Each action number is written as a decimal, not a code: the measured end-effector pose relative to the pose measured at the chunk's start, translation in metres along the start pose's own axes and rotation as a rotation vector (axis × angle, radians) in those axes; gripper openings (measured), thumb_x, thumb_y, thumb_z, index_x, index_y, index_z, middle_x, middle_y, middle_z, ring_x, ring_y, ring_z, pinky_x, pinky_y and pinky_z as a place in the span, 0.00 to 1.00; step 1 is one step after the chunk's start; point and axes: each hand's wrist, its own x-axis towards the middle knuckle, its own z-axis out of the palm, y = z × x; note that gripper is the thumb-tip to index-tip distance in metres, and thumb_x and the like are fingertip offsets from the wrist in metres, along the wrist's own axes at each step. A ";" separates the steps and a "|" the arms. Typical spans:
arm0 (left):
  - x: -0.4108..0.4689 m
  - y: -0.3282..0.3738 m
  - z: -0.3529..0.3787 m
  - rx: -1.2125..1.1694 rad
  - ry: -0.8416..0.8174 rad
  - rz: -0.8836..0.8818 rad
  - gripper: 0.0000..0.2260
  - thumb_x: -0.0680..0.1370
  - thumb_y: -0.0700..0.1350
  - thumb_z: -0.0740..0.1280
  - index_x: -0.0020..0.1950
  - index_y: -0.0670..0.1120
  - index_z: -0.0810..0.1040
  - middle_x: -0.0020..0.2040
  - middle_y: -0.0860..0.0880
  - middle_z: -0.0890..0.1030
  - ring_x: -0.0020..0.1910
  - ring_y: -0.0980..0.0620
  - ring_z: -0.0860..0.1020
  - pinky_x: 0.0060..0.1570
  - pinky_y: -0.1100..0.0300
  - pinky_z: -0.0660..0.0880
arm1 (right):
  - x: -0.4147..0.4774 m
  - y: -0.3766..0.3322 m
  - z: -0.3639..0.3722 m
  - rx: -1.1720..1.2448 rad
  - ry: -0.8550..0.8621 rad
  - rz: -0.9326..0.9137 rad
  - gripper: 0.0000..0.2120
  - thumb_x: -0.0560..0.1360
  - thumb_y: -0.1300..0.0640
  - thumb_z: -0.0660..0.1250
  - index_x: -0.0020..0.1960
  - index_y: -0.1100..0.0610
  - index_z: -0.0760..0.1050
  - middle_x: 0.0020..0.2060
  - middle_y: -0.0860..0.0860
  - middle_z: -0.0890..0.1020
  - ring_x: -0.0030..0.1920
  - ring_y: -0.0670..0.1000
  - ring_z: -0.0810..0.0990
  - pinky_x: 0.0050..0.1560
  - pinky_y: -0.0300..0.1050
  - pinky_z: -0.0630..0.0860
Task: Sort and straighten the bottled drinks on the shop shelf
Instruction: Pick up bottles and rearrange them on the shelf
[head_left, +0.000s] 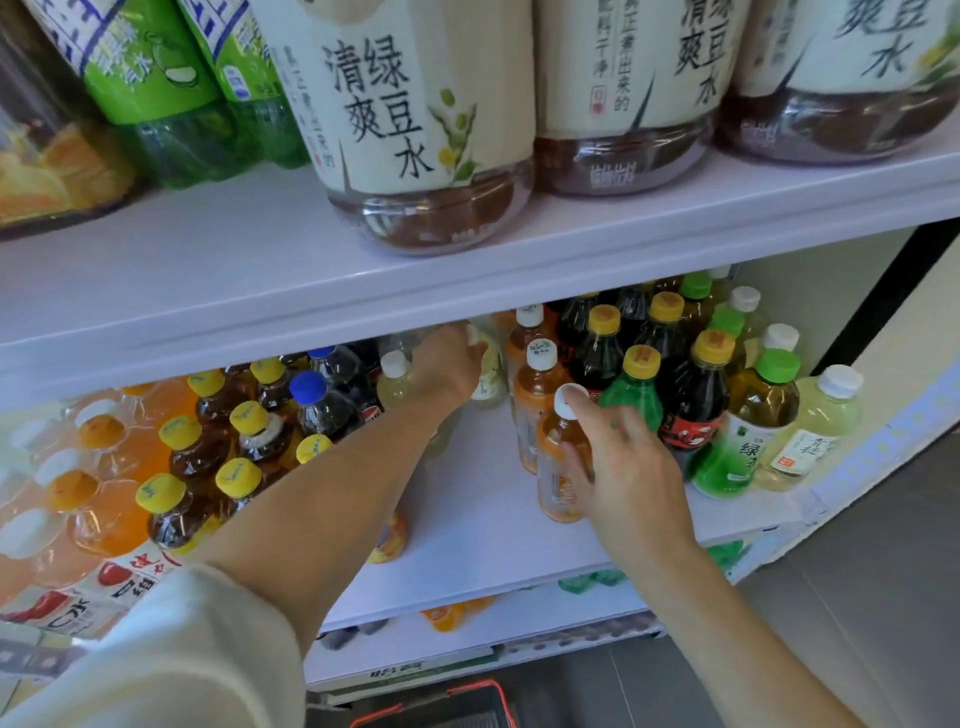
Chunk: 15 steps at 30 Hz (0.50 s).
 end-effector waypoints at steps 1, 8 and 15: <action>0.004 0.001 0.001 -0.002 -0.017 -0.019 0.12 0.83 0.47 0.60 0.61 0.41 0.74 0.55 0.42 0.80 0.56 0.42 0.78 0.44 0.57 0.69 | -0.002 0.000 0.000 0.018 -0.008 -0.004 0.26 0.70 0.62 0.76 0.67 0.58 0.74 0.45 0.58 0.77 0.42 0.60 0.79 0.37 0.50 0.77; 0.018 0.010 -0.006 0.083 -0.096 -0.032 0.14 0.83 0.38 0.56 0.69 0.39 0.70 0.64 0.37 0.74 0.60 0.39 0.76 0.55 0.52 0.76 | -0.011 0.004 0.002 0.095 -0.099 0.036 0.34 0.71 0.62 0.72 0.74 0.52 0.65 0.58 0.56 0.74 0.56 0.58 0.76 0.47 0.50 0.78; -0.014 -0.009 -0.032 0.263 0.038 0.115 0.14 0.78 0.35 0.61 0.62 0.42 0.77 0.57 0.40 0.79 0.56 0.39 0.78 0.50 0.52 0.75 | -0.015 0.005 0.000 0.223 -0.088 0.083 0.33 0.73 0.62 0.70 0.75 0.51 0.63 0.61 0.54 0.75 0.59 0.56 0.75 0.49 0.49 0.77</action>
